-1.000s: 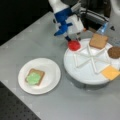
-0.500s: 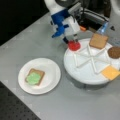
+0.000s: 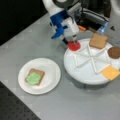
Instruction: Ingredient selection for cheeseburger or sandwich
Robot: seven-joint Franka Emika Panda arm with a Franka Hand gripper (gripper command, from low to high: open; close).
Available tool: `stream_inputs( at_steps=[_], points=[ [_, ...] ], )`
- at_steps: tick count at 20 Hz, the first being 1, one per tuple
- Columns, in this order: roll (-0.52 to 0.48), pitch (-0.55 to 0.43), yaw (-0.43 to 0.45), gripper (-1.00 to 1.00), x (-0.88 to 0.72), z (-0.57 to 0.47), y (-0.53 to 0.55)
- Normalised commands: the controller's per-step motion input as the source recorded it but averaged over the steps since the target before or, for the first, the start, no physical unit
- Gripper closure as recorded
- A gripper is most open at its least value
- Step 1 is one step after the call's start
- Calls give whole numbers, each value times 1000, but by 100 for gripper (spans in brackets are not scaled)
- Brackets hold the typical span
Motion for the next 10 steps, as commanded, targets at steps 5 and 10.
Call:
stream_inputs(
  at_steps=[5,10],
  points=[
    [216,38,83,-100,182,28,-108],
    [192,80,89,-100,176,68,-81]
  ],
)
